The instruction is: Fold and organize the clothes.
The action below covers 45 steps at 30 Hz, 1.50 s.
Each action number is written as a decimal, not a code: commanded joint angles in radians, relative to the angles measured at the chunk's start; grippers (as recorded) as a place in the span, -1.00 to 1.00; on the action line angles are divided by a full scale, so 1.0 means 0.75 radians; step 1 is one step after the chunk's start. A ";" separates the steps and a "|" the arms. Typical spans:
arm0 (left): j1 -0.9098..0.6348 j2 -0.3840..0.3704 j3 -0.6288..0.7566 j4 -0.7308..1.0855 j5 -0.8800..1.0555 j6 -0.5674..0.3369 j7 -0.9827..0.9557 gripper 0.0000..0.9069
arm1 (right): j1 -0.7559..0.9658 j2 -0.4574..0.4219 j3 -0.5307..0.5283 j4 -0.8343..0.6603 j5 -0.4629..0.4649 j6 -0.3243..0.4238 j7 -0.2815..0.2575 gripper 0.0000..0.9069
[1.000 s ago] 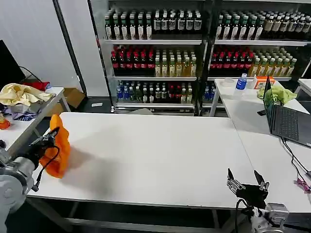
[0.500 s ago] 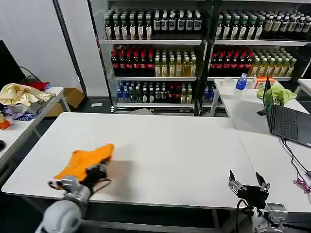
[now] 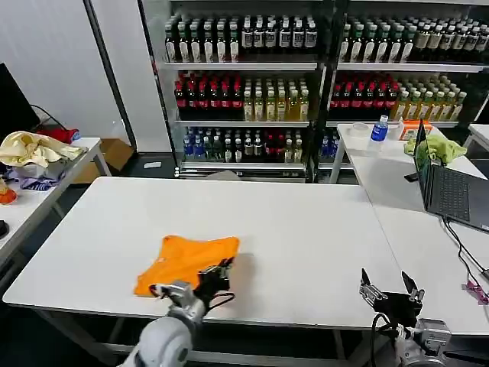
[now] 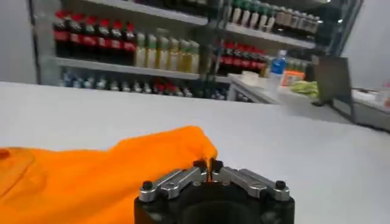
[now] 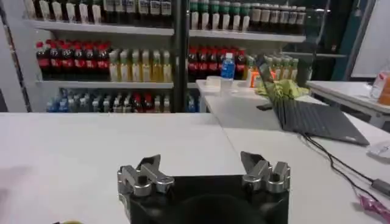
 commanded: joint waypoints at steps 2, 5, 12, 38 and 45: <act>-0.316 -0.220 0.285 0.263 0.011 0.008 -0.045 -0.96 | 0.014 0.002 -0.007 -0.012 -0.002 -0.002 0.002 1.00; -0.325 -0.230 0.298 0.289 0.016 0.002 -0.040 -0.84 | 0.021 0.004 -0.009 -0.014 -0.003 -0.003 0.002 1.00; -0.282 -0.196 0.193 0.221 -0.141 -0.102 0.026 1.00 | 0.026 -0.002 -0.009 -0.013 -0.030 -0.001 -0.029 1.00; 0.426 0.185 -0.825 -0.191 -0.204 -0.173 -0.030 1.00 | 0.806 0.239 -0.647 -0.656 0.505 -0.121 0.182 1.00; 0.402 0.176 -0.812 -0.156 -0.221 -0.176 -0.035 1.00 | 0.974 0.396 -0.720 -0.880 0.468 -0.122 0.215 1.00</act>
